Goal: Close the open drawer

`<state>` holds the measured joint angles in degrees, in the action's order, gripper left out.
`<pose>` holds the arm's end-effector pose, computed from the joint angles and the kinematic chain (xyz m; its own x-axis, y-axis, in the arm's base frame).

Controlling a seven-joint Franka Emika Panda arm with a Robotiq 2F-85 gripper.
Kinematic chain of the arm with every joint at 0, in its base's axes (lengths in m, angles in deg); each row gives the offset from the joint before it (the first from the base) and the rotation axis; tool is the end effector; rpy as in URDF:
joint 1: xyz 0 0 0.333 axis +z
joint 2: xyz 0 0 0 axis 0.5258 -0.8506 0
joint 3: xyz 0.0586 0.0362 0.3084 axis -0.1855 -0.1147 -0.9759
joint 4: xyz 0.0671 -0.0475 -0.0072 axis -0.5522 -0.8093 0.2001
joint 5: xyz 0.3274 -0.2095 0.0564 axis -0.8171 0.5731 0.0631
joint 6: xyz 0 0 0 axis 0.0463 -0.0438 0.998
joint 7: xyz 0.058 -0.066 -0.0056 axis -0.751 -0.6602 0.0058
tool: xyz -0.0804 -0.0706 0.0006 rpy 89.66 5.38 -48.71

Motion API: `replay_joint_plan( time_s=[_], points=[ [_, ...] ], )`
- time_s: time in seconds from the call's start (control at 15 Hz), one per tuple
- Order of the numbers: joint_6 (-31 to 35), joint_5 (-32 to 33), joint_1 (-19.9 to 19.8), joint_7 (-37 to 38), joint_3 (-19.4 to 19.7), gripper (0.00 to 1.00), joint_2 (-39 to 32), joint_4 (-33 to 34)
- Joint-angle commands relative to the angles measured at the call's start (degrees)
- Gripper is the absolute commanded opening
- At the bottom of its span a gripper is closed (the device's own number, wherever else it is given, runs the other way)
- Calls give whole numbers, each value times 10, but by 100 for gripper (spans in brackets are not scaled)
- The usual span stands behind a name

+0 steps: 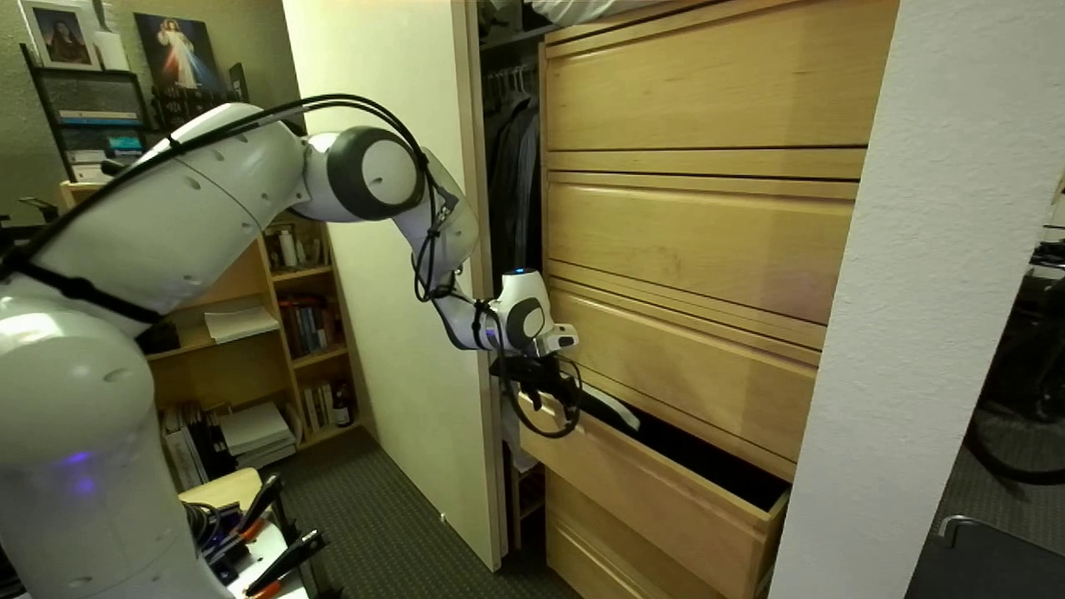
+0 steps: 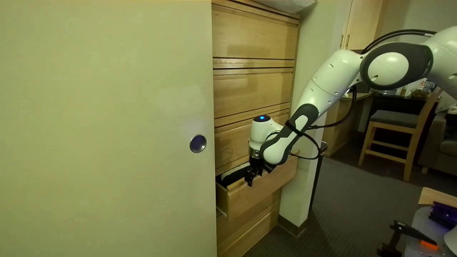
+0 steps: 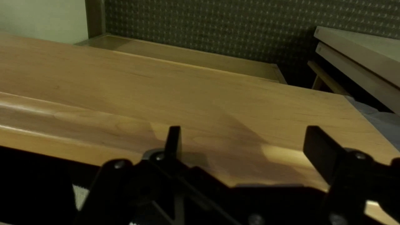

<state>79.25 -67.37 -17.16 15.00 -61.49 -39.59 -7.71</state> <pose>0.6604 0.1228 0.0830 0.9796 0.1437 0.1406 0.1248 -0.9829 0.1354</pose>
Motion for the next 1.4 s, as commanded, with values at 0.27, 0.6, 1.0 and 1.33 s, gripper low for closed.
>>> replay_joint_plan(
  time_s=[0.27, 0.6, 1.0, 1.33],
  points=[
    [-5, -6, 2, -8, 4, 100, -49, 59],
    [-5, 0, 10, -5, 19, 100, -91, 121],
    [-8, 2, 15, -5, 32, 100, -136, 193],
    [-4, 3, 20, -5, 36, 100, -159, 231]
  ],
)
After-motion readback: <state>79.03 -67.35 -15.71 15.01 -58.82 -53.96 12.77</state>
